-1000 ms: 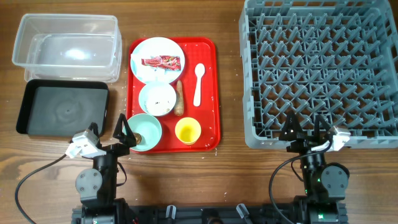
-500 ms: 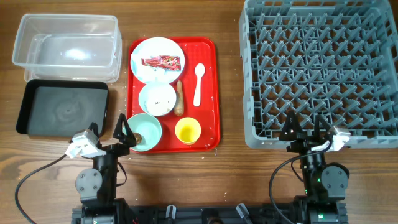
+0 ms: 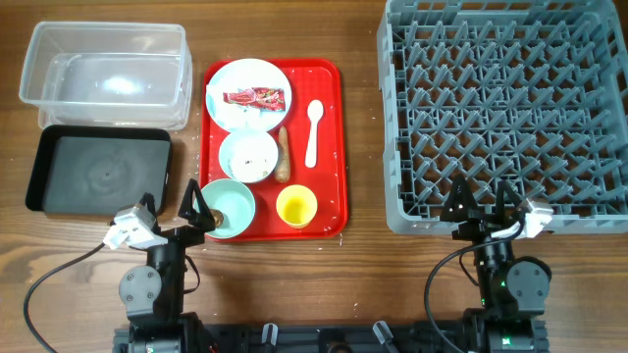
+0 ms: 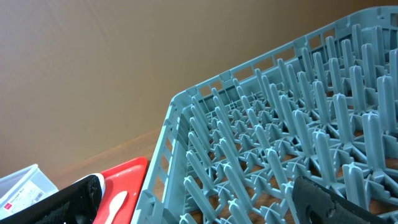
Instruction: Sort waste into correct bins and load items into the dishwasher rack
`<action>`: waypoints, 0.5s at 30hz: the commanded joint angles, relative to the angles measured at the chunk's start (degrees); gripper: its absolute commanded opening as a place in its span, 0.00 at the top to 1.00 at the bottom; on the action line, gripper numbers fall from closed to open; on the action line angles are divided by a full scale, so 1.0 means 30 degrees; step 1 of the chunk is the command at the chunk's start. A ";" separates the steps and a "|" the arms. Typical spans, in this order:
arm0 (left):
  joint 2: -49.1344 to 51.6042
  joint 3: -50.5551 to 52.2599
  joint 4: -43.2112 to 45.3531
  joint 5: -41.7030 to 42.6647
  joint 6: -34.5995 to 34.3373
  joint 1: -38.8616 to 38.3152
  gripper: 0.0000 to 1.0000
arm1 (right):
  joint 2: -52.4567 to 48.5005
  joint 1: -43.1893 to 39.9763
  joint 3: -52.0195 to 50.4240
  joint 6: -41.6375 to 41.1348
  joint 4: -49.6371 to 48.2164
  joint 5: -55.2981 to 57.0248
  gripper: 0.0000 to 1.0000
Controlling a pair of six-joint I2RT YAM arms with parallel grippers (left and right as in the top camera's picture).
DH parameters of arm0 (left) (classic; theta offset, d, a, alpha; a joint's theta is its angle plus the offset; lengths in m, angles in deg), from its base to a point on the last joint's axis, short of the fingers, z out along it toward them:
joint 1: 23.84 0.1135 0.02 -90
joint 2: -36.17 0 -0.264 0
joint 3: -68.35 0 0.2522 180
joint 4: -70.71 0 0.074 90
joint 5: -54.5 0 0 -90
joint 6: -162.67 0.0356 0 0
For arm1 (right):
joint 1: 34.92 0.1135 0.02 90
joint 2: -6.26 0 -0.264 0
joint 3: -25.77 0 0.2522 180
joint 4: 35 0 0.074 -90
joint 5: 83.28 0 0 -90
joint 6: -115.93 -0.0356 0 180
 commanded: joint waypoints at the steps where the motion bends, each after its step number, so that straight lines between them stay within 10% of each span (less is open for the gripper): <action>1: -0.0153 0.0102 -0.0066 -0.0051 0.0153 -0.0087 0.00 | 0.0036 -0.0073 -0.0022 -0.0131 -0.0073 0.0044 0.00; 15: -0.0153 0.0102 -0.0066 -0.0051 0.0153 -0.0087 0.00 | 0.0036 -0.0073 -0.0015 -0.0605 -0.1756 -0.0423 0.00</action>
